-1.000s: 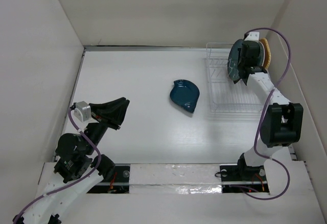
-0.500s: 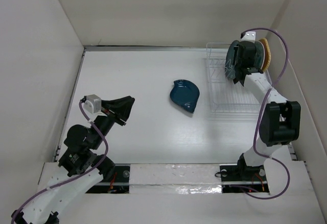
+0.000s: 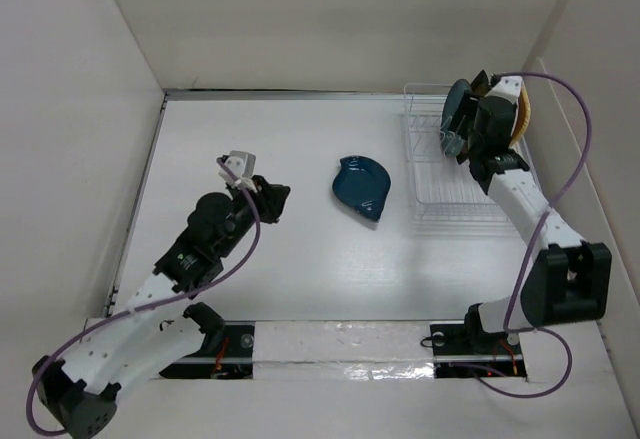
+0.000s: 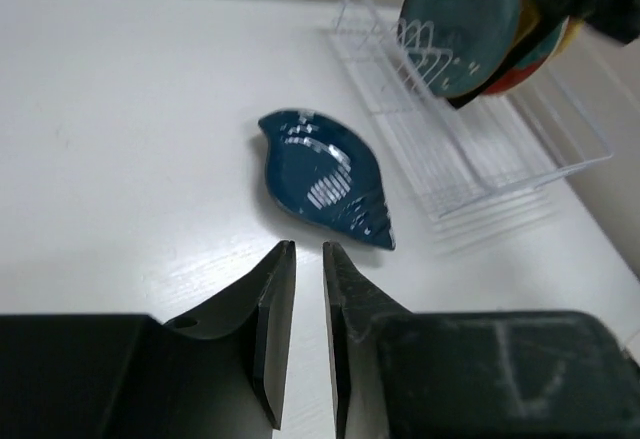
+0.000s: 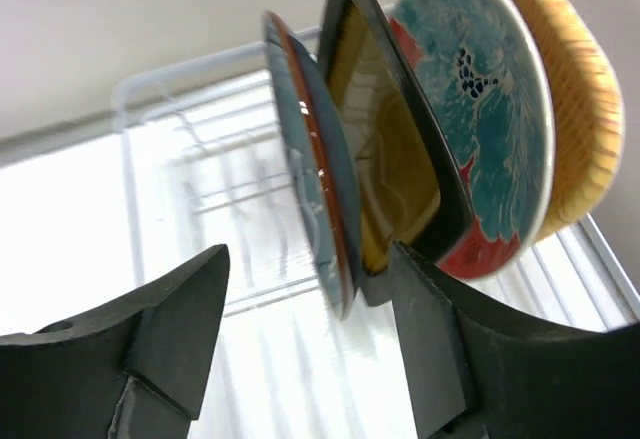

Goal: Load the plates into the dish rack

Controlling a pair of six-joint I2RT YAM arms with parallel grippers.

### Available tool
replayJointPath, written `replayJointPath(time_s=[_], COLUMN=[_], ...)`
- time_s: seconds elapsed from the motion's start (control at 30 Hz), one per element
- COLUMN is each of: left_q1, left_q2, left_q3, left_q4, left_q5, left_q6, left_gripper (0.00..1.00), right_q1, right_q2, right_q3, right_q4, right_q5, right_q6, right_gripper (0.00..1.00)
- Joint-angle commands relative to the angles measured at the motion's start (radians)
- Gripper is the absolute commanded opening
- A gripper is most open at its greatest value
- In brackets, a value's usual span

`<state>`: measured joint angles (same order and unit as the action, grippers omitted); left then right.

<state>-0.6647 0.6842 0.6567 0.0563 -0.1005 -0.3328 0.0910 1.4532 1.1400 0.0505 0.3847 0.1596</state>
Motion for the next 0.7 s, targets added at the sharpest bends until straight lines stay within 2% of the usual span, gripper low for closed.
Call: replayJointPath(time_s=[0.0,0.13,0.17,0.2,0.23,0.33,0.43,0.47,0.67], left_q1=[0.01,0.01,0.01,0.01,0.01,0.01,0.001,0.001,0.001], left_q2=[0.102,0.216,0.263,0.293,0.325,0.464,0.622,0.702,0.955], left_q3=[0.07,0.092,0.095,0.115,0.126,0.162,0.216,0.236,0.383], left_q4=[0.001,0.013,0.016,0.016,0.017,0.045,0.066,0.065,0.06], left_q5=[0.05,0.093,0.096,0.096,0.096,0.131,0.11,0.11,0.078], left_q6=[-0.049,-0.081,-0.087,-0.1,-0.112,-0.153,-0.167,-0.169,-0.178], left_gripper=[0.17,0.24,0.31,0.35,0.37,0.43,0.46,0.46,0.47], right_q1=[0.044,0.09,0.101,0.124,0.134,0.193,0.237,0.263,0.316], right_q2=[-0.181,-0.381,-0.416,-0.483,-0.51,-0.572,-0.57,-0.565,-0.55], right_q3=[-0.051,-0.215,-0.296,-0.339,-0.38,-0.511,-0.548,-0.545,-0.559], right_q4=[0.07,0.136,0.152,0.193,0.216,0.301,0.29,0.273,0.227], right_q5=[-0.053,-0.188,-0.208,-0.234,-0.306,-0.381,-0.449,-0.455,-0.467], right_q6=[0.086,0.187,0.213,0.259,0.282,0.386,0.39,0.383,0.348], right_gripper=[0.71,0.7,0.7,0.67,0.66,0.61,0.61,0.61,0.61])
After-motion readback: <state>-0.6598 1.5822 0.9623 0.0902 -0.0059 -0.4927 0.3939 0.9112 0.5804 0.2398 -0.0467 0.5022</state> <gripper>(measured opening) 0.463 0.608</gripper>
